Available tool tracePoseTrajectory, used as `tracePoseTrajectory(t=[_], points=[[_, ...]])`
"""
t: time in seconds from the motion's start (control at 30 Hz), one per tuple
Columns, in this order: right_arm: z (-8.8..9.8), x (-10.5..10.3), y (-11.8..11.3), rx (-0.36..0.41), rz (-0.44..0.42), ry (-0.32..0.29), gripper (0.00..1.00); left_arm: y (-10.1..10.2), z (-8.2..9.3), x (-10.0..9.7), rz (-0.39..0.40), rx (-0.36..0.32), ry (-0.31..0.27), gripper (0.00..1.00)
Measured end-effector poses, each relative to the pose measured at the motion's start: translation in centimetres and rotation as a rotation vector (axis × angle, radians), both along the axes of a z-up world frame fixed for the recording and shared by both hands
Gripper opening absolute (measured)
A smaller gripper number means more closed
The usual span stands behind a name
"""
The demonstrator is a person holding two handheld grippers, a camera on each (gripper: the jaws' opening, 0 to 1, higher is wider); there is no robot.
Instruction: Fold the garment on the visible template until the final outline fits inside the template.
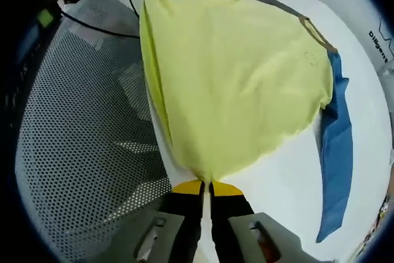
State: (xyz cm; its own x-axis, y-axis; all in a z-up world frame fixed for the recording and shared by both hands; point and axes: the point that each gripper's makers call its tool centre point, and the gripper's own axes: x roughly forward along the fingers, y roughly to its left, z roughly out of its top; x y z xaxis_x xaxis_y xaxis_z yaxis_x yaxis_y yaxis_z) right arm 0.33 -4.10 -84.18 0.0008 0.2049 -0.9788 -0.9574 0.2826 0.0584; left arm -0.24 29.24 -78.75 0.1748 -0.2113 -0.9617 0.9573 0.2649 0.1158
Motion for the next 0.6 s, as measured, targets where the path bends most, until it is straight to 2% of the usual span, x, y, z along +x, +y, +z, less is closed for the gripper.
tracePoseTrajectory(t=[0.1,0.17,0.33,0.4,0.53,0.6], points=[[-0.1,-0.2,0.1,-0.001,0.016,0.017,0.00,0.2,-0.9,-0.2,-0.051,0.018,0.069,0.00],[-0.2,-0.1,0.0,-0.002,0.031,0.022,0.00,0.3,-1.5,-0.2,-0.056,0.029,0.101,0.00],[-0.6,-0.1,0.0,-0.001,0.068,0.046,0.00,0.4,-2.5,-0.7,-0.195,0.077,0.205,0.00],[-0.7,-0.1,0.0,-0.006,0.082,0.053,0.00,0.5,-2.7,-1.0,-0.216,0.095,0.241,0.00],[-0.8,0.0,0.0,-0.009,0.094,0.068,0.00,0.4,-3.3,-1.4,-0.319,0.122,0.314,0.00],[-0.9,0.0,0.0,-0.011,0.103,0.070,0.00,0.4,-3.6,-1.3,-0.334,0.141,0.338,0.00]])
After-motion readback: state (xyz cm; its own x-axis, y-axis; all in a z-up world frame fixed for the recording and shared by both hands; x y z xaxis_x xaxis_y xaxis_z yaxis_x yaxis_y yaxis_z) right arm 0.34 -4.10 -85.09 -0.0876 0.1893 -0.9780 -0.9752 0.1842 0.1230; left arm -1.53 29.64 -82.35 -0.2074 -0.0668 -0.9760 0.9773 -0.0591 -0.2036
